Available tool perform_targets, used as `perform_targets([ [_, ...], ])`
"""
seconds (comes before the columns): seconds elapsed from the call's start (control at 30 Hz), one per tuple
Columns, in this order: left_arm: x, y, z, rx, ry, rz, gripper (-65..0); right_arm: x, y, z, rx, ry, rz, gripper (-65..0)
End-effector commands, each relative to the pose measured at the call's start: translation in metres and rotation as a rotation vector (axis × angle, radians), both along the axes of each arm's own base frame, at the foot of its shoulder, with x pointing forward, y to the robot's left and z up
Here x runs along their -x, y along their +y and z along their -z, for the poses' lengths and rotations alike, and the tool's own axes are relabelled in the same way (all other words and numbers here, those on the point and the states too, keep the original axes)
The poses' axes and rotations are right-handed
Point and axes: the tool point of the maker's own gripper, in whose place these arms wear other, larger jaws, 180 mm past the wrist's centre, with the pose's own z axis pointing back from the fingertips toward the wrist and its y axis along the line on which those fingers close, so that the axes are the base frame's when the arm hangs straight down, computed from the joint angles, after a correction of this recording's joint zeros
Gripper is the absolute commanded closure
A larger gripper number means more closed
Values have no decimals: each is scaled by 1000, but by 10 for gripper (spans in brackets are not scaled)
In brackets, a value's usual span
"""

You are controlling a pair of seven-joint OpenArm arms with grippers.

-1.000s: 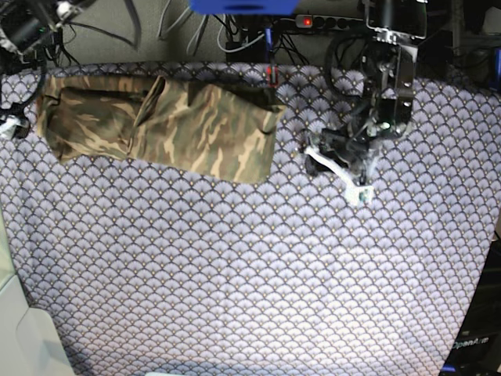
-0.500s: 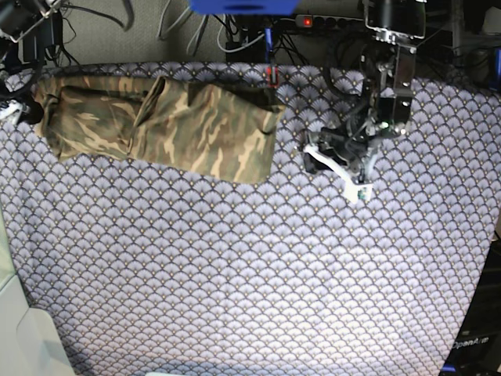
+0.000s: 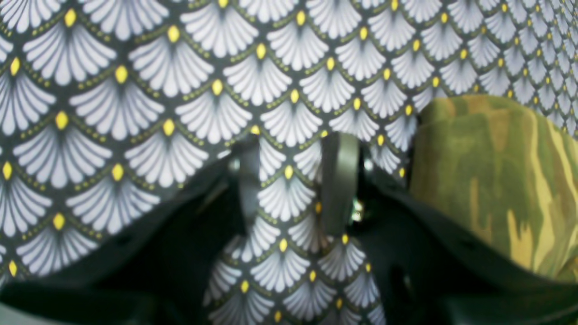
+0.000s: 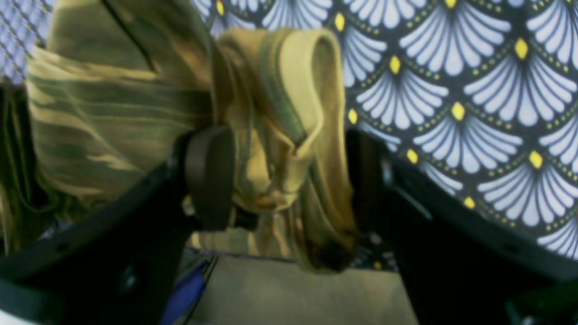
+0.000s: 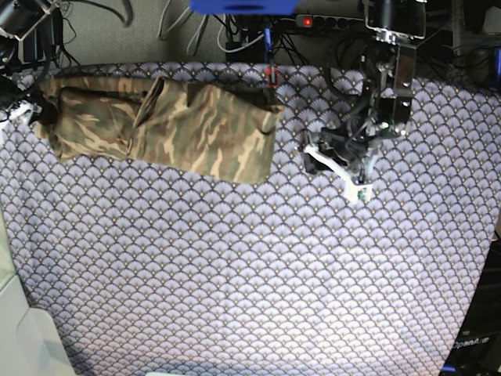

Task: Fold the T-shirt properly
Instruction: 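Lift the strip's end with the right gripper and fold it toward the left gripper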

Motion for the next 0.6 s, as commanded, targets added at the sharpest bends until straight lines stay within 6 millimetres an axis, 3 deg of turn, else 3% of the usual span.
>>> perform_targets([
  [0.0, -10, 0, -12, 7, -49, 0, -225, 6, 0, 5, 18, 53, -26, -404],
  [0.23, -10, -1, -12, 8, -47, -1, -225, -3, 19, 10, -15, 42, -52, -378],
  [0.43, -11, 0, -13, 8, -50, -2, -225, -4, 17, 9, -13, 39, -47, -265],
  [0.57, -11, -1, -13, 9, -52, -1, -225, -4, 16, 9, -10, 41, -51, -145],
])
